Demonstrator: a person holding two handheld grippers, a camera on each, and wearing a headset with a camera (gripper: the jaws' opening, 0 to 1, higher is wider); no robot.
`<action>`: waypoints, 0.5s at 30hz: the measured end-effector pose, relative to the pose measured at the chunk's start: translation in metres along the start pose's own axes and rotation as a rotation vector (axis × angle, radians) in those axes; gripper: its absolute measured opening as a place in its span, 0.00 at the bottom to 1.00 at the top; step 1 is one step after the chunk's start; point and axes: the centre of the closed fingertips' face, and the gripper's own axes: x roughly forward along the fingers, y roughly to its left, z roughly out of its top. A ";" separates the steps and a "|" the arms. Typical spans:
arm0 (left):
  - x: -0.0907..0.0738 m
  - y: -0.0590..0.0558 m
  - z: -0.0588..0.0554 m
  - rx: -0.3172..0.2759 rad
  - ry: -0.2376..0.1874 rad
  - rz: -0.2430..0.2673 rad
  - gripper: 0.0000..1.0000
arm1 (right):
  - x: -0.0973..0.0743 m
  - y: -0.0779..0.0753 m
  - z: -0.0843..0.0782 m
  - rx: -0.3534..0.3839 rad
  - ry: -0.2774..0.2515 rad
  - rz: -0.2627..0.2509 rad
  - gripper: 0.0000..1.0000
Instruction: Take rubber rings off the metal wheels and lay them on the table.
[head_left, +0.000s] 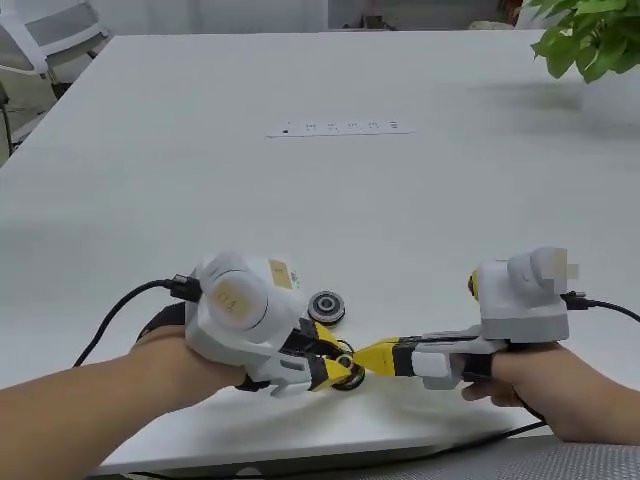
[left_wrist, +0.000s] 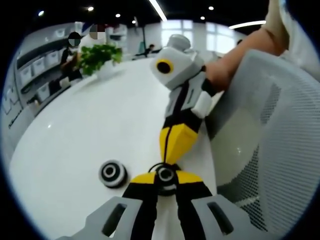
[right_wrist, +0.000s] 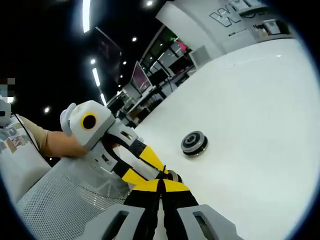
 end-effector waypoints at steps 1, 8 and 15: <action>0.000 0.000 0.000 -0.009 -0.001 -0.001 0.14 | 0.000 -0.001 0.000 -0.002 0.001 -0.002 0.00; 0.000 -0.001 0.001 -0.038 -0.007 -0.015 0.17 | -0.001 -0.003 -0.001 -0.008 0.006 -0.005 0.00; -0.005 -0.002 0.007 -0.047 -0.027 -0.017 0.22 | -0.002 -0.003 0.002 -0.003 -0.010 -0.005 0.00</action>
